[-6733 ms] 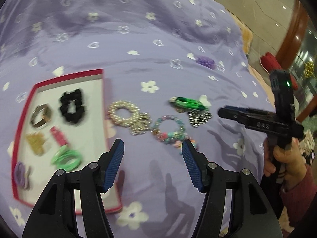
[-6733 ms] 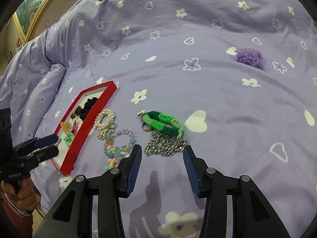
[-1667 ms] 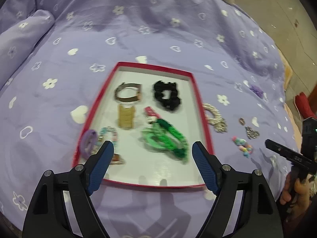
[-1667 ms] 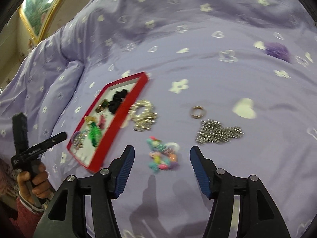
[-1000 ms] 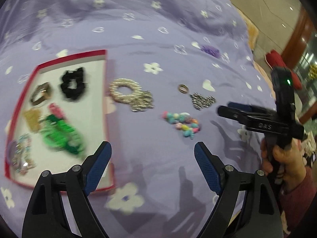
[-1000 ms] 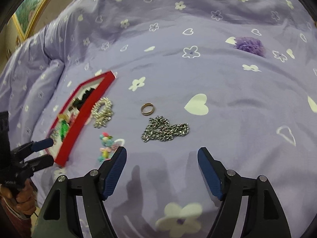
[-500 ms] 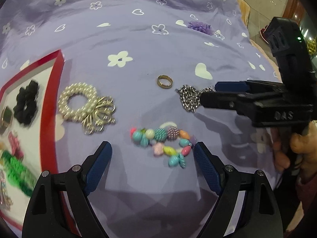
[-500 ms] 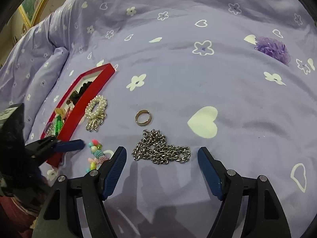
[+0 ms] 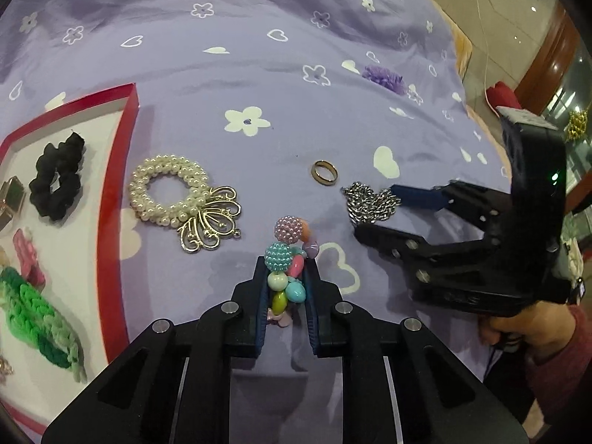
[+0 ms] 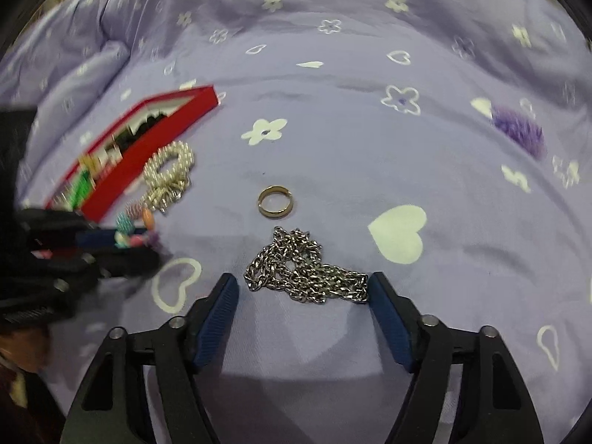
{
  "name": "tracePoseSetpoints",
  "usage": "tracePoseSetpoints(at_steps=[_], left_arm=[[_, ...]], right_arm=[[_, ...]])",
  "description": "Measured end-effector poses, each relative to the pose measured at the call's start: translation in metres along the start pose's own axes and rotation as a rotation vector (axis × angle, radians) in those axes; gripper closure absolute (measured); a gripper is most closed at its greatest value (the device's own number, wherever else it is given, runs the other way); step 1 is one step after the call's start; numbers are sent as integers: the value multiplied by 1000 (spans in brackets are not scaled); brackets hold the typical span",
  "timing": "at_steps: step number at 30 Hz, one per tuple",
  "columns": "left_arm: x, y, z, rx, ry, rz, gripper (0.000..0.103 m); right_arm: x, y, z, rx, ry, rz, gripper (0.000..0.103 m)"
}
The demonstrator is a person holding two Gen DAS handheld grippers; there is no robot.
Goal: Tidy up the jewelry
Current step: 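Grasp the colorful bead charm with the left tool while the right tool grasps the silver chain, then carry the bead charm and silver chain into the box and open both tools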
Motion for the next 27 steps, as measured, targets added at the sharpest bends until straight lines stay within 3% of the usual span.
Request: tracePoseSetpoints(at_steps=[1,3,6,19,27], left_arm=[[1,0,-2,5,-1,-4,88],[4,-1,-7,19,-8,-13,88],[9,-2,-17,20,-22,-14,88],[38,27,-75,7,-111,-79,88],[61,62,-104,-21,-162,-165,88]], right_arm=[[-1,2,0,13,-7,-9,49],[-4,2,0,7,-13,-2,76],[-7,-2,-2,-28,-16,41,90],[-1,47,-65,-377,-183,154,91],[-8,89,-86,-443,-207,98,91]])
Point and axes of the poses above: each gripper's, at about its wrist camera, not at the fingertips, and z roughly the way its jaws point, y to its left, x to its underside, the point moved 7 cm from there along z, roughly the way its jaws point, and after that the axes turned 15 degrees about y, right-handed, at the moved point
